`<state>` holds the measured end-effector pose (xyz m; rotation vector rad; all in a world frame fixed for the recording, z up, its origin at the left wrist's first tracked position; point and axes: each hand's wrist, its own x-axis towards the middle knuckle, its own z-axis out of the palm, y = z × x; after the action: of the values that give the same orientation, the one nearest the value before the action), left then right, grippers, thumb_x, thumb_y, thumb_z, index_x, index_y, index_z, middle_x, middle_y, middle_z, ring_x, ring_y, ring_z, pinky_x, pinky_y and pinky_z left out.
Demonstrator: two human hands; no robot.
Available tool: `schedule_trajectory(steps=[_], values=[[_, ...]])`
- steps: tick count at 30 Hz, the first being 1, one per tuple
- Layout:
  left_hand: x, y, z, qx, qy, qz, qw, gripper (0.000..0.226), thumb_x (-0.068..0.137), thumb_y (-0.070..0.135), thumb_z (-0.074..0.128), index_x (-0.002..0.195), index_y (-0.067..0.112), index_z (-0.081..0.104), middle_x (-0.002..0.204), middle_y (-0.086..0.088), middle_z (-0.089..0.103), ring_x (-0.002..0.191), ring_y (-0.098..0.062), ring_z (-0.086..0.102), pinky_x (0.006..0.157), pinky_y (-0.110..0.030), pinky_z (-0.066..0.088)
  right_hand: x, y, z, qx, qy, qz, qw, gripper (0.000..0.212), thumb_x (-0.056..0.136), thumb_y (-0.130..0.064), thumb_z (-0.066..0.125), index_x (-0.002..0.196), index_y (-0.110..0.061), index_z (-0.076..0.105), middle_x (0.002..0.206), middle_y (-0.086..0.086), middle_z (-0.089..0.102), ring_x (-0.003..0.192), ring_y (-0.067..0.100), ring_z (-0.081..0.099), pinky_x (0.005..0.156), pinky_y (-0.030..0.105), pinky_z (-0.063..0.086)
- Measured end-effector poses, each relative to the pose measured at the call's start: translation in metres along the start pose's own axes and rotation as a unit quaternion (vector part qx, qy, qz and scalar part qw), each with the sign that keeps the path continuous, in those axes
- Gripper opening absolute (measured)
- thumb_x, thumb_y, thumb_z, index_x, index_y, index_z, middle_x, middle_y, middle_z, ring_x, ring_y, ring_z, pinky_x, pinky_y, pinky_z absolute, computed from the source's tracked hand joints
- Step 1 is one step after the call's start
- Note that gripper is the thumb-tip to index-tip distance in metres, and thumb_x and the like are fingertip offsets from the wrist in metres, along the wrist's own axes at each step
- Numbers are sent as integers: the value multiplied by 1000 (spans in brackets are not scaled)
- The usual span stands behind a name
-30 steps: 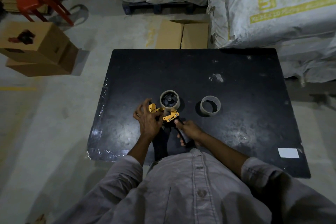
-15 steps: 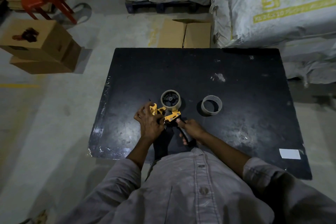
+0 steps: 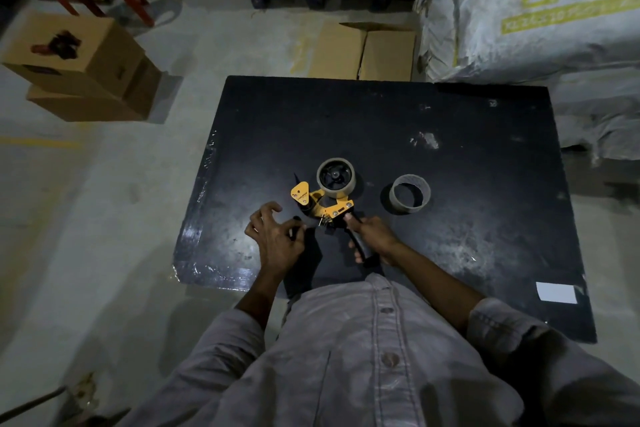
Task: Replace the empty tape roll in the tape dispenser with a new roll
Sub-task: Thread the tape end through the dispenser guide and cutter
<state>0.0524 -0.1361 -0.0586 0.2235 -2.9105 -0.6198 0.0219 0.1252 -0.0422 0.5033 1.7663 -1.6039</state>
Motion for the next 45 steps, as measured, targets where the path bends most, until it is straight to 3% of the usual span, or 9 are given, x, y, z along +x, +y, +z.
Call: schedule_trajectory(steps=[4,8,16,22,28,34,37,42,45], values=[[8,-9,1,-43,-23,50,998,9,86,27,92,94,28,88,130,7,72,135,-32,49,101,-56,38,0,-1,-3,-7,0,0,1000,53,105,-61,69,97,-9,72,72,18,74,52,31,68,52,39,61],[11,-9,3,-76,-59,56,994,15,84,12,89,98,18,87,118,6,82,129,-25,57,100,-54,48,-1,-3,-9,-12,-4,0,1000,54,105,-60,70,98,-7,73,74,20,74,54,32,67,52,40,61],[0,5,-5,-123,-91,16,988,22,92,26,80,114,24,83,131,-3,66,124,-19,62,91,-36,60,3,-2,-10,-16,12,2,1000,62,103,-63,70,102,-2,72,75,21,75,52,33,68,53,41,60],[-12,-6,-1,-127,-91,-46,987,9,93,34,76,94,26,79,99,6,71,100,-12,66,85,-44,64,5,-10,-26,45,75,-6,996,55,109,-54,67,114,1,66,76,20,70,50,30,63,49,40,60],[15,-7,19,-172,-130,-97,972,56,83,62,84,133,42,70,114,10,80,112,-12,74,97,-39,66,2,-11,-32,56,69,-5,996,53,108,-55,67,117,-3,65,79,20,70,51,29,64,51,39,61],[51,32,15,-197,-131,-57,970,76,84,48,97,151,22,70,125,0,84,118,-17,77,105,-36,62,0,-14,-34,51,67,2,996,55,108,-55,67,116,0,66,81,21,71,53,30,66,51,40,63],[62,47,12,-189,-124,-46,973,66,86,44,96,144,18,76,126,-3,84,117,-18,77,101,-36,62,-3,-16,-34,55,66,5,996,52,108,-55,67,111,-3,65,79,21,70,53,30,65,50,39,61],[76,45,24,-172,-86,-3,981,23,89,43,90,108,29,90,103,11,86,102,-16,75,89,-45,64,-8,-17,-35,53,61,5,997,53,108,-55,66,112,-2,64,77,20,69,49,29,64,46,35,59],[77,48,23,-163,-87,16,983,9,92,32,91,99,27,91,99,10,85,99,-16,73,87,-45,64,-10,-18,-36,51,63,11,997,53,108,-56,66,115,-3,64,75,18,69,50,28,64,45,34,58]])
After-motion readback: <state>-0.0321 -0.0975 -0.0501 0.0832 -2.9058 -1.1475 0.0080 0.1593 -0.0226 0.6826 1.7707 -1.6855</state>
